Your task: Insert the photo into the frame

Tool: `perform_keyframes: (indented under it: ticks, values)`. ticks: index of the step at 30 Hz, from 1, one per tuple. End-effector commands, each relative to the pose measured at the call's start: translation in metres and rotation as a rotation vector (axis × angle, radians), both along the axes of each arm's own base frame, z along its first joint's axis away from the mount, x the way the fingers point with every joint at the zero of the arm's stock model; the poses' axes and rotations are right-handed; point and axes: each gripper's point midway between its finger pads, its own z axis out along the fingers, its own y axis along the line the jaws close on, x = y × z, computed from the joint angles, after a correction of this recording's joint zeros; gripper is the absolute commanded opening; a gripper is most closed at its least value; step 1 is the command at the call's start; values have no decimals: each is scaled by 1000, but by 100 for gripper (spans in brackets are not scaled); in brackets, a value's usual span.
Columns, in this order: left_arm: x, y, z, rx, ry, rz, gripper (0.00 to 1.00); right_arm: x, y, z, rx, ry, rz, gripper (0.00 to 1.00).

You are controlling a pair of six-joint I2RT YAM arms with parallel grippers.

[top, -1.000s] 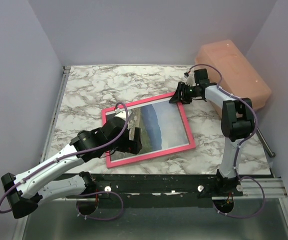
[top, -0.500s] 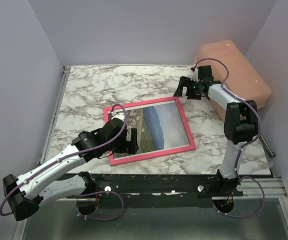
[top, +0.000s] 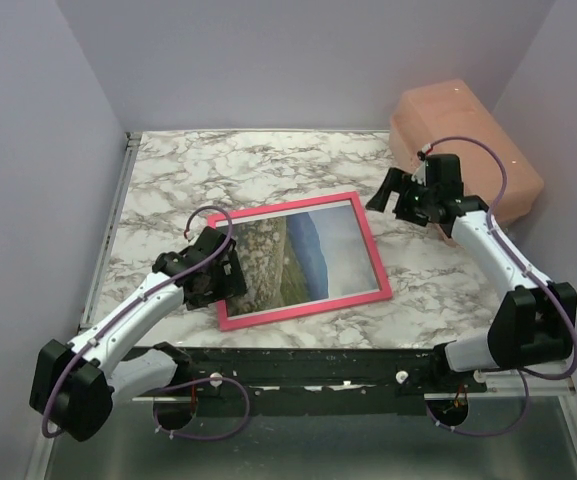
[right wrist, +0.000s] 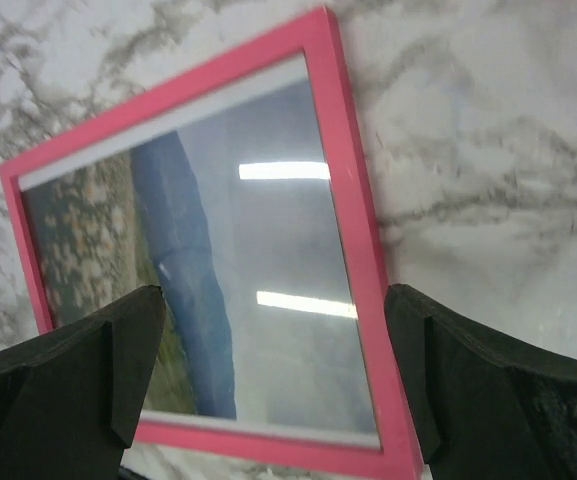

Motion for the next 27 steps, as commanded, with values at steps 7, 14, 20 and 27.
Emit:
perform_keyframes:
  ticks: [7,14,20,27]
  values:
    - [16,7,-41,-53,103,88,70,-138,3,-80,118,388,-11,100]
    - [18,5,-58,-30,152,79,34,-182,18,-102,252,500,-14,100]
    - [15,7,-60,-38,140,85,13,-197,23,-121,297,552,-13,100]
    - [0,-3,-59,-128,142,76,5,-168,30,-130,338,523,-31,100]
